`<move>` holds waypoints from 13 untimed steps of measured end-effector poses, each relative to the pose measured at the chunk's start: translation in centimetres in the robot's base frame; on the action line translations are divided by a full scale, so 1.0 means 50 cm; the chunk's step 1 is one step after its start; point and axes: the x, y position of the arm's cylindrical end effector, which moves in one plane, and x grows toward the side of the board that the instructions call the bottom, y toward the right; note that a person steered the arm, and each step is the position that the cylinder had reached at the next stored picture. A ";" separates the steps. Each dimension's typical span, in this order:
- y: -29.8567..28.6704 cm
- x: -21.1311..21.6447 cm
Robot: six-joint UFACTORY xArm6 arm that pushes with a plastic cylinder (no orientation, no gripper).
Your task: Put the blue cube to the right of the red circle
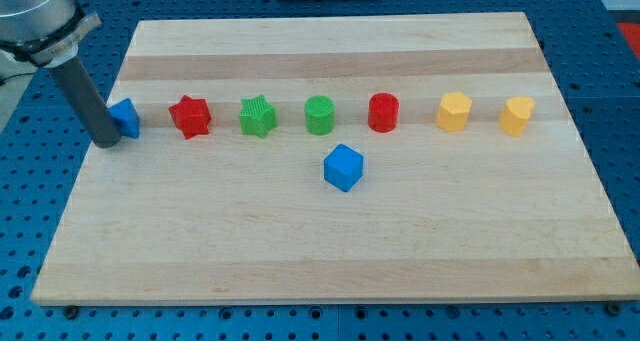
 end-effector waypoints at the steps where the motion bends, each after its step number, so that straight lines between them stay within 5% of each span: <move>1: 0.130 0.141; 2: 0.323 0.205; 6: 0.590 0.093; 13: 0.759 -0.019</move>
